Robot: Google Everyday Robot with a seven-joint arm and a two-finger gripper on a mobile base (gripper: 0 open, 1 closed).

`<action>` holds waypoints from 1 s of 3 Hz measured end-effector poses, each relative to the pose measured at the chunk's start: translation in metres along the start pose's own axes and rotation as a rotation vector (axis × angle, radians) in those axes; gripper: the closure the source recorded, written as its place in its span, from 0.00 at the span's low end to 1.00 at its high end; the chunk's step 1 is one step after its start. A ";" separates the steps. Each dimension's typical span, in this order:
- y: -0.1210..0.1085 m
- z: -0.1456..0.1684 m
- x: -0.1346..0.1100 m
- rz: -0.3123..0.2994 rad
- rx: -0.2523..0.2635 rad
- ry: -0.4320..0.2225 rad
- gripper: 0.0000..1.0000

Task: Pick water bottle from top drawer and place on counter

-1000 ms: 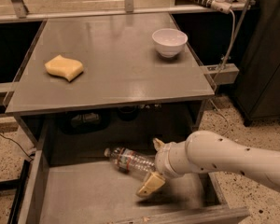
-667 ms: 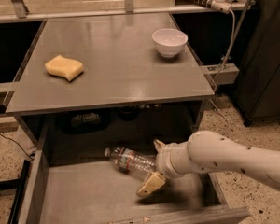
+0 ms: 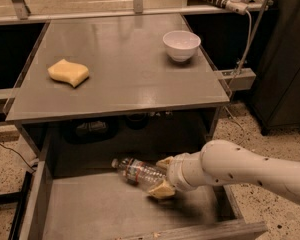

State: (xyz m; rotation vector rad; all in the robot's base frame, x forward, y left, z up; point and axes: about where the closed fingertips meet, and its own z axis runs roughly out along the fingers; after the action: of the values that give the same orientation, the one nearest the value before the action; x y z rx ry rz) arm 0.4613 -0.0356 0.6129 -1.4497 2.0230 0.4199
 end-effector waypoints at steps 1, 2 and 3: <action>0.000 0.000 0.000 0.000 0.000 0.000 0.65; 0.000 0.000 0.000 0.000 0.000 0.000 0.88; 0.000 0.000 0.000 0.000 0.000 0.000 1.00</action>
Offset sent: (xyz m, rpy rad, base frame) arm 0.0000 0.0000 0.0000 0.0000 0.0000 0.0000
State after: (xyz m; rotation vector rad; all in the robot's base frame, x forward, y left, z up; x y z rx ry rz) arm 0.4613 -0.0356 0.6129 -1.4499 2.0229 0.4199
